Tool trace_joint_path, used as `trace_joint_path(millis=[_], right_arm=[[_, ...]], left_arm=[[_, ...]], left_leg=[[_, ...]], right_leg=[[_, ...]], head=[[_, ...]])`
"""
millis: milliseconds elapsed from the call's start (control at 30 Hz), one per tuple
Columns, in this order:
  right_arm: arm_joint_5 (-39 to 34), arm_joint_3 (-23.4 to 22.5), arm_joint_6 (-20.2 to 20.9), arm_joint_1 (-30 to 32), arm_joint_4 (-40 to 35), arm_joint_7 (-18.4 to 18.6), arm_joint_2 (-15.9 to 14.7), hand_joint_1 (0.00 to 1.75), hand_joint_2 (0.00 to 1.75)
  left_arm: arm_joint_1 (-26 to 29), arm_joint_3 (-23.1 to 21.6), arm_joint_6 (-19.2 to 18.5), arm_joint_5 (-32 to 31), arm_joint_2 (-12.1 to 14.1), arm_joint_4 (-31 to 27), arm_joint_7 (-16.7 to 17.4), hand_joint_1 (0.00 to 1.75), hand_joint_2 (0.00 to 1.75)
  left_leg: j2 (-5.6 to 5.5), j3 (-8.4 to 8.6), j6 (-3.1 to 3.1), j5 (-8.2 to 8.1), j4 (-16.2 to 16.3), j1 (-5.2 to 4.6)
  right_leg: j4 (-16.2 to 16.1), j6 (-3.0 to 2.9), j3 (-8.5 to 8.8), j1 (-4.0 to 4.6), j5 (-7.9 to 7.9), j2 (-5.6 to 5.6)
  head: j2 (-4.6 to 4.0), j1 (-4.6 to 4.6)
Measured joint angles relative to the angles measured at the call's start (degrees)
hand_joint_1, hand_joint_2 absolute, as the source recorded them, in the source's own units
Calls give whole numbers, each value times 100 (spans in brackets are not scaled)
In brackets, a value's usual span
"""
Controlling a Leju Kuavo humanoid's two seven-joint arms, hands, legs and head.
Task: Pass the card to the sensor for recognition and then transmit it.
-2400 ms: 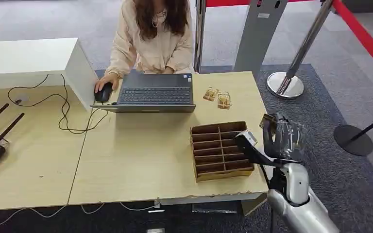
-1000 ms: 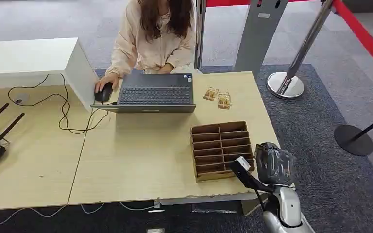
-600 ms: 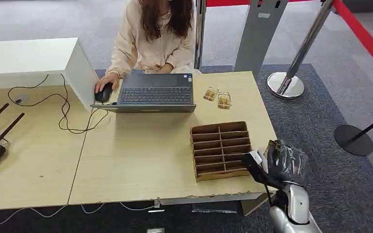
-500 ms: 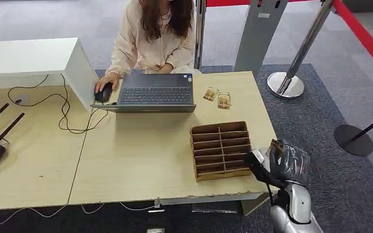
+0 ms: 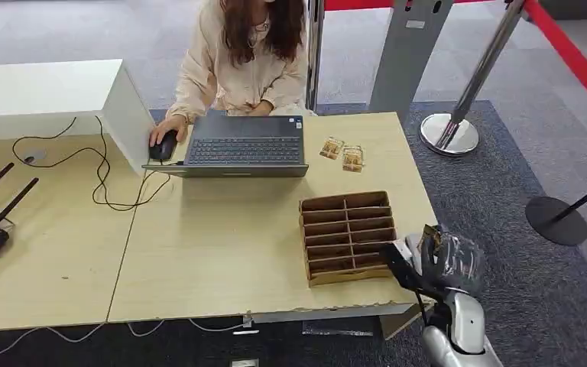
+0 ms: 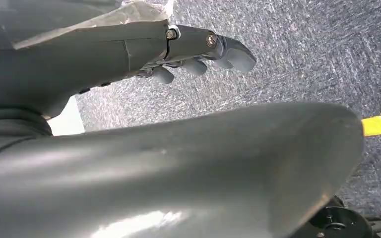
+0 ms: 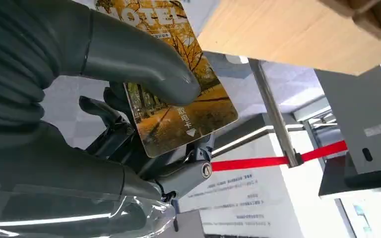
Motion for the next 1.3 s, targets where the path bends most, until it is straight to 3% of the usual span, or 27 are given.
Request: trace_joint_path(millis=[433,667,733,900,1033,1300], right_arm=[[-262,-417,-2,-9,682,-479,278,169,175],[-708,-606,-4,-30,564,-684,330,164,175],[-807,-608,-9,-78,332,-568,321,162,175],[-872,-527,-24,-379,-540,114,142,155,175],[-811,-204,-2,-833,-1298,669,-109,152,175],[-564,628,354,-1818,-1877,981,-214,148,175]], left_arm=[[1,4,0,20,0,0,-29,0,0],[3,7,0,33,2,0,-64,0,0],[2,7,-2,13,2,2,-68,0,0],[4,7,-17,-35,4,2,-85,0,0],[0,7,-17,-61,7,4,-125,0,0],[-12,4,-11,-175,-11,4,-155,0,0]], left_leg=[[0,-1,0,0,0,0],[0,-2,0,0,0,-1],[1,-1,0,0,0,-1],[1,-1,0,1,0,-1],[2,3,-1,2,1,-2],[-2,-2,-3,4,0,2]], right_leg=[[0,0,0,0,0,0],[1,1,0,-2,1,0],[1,1,0,-2,1,0],[2,1,1,-3,2,0],[3,3,2,-12,4,2],[8,3,0,-12,4,1]], head=[[0,2],[0,2],[0,0],[0,2],[0,2],[0,2]])
